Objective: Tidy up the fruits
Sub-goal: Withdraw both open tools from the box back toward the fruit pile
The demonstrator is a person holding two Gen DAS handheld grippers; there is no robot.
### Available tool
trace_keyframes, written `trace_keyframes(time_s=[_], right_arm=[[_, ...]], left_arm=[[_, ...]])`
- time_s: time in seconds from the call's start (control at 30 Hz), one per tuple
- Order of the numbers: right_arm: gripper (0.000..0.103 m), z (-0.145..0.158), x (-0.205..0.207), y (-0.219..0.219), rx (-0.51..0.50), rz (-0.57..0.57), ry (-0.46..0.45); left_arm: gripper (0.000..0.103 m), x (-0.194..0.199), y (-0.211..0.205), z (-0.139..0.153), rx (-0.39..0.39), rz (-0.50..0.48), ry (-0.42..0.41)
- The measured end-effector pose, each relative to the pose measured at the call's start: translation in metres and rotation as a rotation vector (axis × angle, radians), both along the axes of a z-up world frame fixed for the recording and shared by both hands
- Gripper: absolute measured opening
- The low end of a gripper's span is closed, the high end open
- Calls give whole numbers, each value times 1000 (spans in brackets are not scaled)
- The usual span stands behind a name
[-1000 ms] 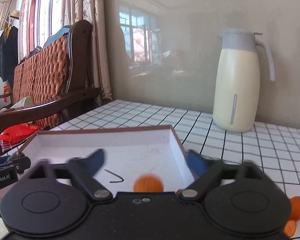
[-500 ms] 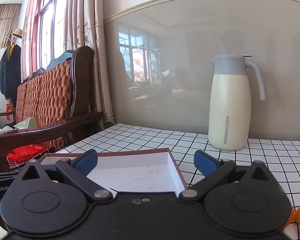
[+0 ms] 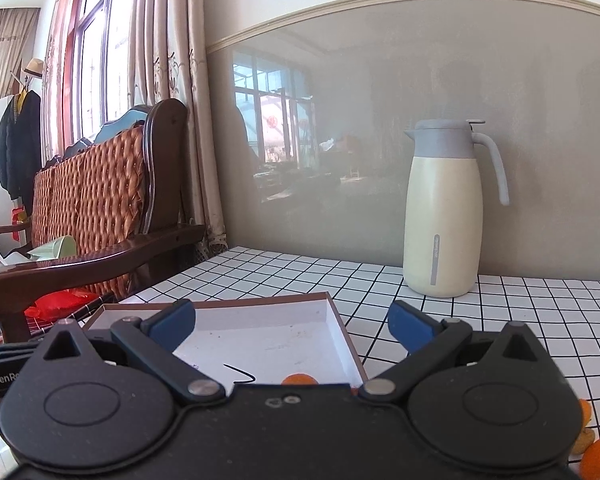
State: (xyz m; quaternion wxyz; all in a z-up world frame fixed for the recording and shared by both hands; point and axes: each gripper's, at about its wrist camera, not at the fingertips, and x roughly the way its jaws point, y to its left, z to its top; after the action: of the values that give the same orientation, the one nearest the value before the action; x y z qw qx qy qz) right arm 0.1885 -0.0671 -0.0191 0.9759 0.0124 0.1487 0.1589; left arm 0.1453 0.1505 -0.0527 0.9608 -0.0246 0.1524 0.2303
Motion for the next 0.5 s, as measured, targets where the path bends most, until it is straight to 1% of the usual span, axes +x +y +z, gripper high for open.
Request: trace_keyframes(time_s=[0.27, 0.5], right_arm=[[97, 4, -31, -28, -17, -41, -14], [97, -4, -56, -65, -10, -83, -3]], left_arm=[[103, -19, -27, 12, 14, -81, -17], [103, -26, -58, 5, 9, -186, -7]])
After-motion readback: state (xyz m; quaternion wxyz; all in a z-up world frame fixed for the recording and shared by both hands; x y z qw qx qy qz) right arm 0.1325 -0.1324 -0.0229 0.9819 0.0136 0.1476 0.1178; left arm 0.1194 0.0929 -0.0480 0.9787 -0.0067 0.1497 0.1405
